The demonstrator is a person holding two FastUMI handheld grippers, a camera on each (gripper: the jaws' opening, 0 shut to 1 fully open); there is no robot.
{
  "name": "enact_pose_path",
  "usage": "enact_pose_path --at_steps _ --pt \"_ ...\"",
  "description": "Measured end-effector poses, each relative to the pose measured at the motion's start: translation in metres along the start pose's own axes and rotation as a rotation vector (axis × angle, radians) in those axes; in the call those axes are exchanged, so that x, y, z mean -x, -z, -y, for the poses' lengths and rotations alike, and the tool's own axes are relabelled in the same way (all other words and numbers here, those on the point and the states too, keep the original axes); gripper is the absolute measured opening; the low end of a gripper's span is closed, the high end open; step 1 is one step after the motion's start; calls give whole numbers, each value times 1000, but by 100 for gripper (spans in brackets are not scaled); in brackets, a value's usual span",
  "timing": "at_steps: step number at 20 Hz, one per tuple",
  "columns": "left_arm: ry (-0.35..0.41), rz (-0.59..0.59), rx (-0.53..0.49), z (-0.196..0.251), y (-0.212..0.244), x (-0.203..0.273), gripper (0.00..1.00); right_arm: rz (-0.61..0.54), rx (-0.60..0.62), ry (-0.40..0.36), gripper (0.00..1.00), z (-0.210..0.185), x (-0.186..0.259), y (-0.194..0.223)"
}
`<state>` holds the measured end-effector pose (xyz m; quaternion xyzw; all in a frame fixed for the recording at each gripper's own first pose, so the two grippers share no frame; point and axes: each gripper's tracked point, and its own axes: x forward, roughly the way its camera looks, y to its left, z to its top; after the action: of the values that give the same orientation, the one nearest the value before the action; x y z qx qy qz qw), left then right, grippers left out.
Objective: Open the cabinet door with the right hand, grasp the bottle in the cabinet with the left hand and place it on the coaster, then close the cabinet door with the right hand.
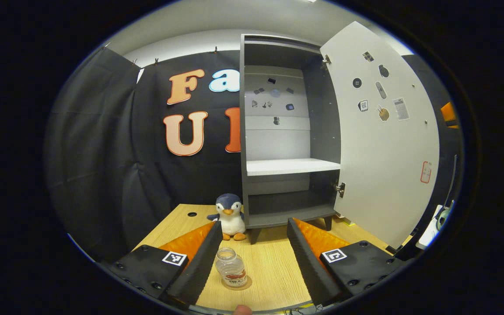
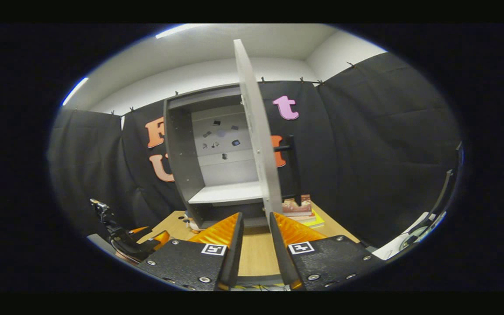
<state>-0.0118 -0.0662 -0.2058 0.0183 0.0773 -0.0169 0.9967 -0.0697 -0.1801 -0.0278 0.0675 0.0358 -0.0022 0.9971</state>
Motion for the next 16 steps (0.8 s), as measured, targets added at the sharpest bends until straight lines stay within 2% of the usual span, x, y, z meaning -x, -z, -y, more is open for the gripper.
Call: enact_pose_path --at_steps 2,3,4,6,7,8,10,11,12,16 --pt "-1 -6 -2 3 -5 -1 99 9 7 16 41 23 -10 -7" --pt "0 -12 2 5 -7 -3 96 14 12 17 43 32 -16 -10" --pt "1 -14 7 6 -9 -4 100 18 20 24 44 42 -24 -12" --pt "2 -16 12 7 -15 -5 96 13 9 13 48 46 -37 -10" --pt "0 -12 8 7 -18 -5 96 8 4 4 59 46 -43 -8" --pt "-3 -7 1 5 -22 -4 96 0 4 -6 53 47 -48 -6" --pt "-7 -5 -11 2 -23 -4 96 -9 21 0 58 50 -57 -2" --pt "-11 -7 -16 1 -23 -3 96 -22 31 -1 53 47 -56 1" --pt "-13 -10 -20 -1 -22 -2 93 -16 44 -7 60 40 -57 -1" --pt "-30 -14 -22 -10 -23 -3 99 -20 65 -82 59 1 -61 4"
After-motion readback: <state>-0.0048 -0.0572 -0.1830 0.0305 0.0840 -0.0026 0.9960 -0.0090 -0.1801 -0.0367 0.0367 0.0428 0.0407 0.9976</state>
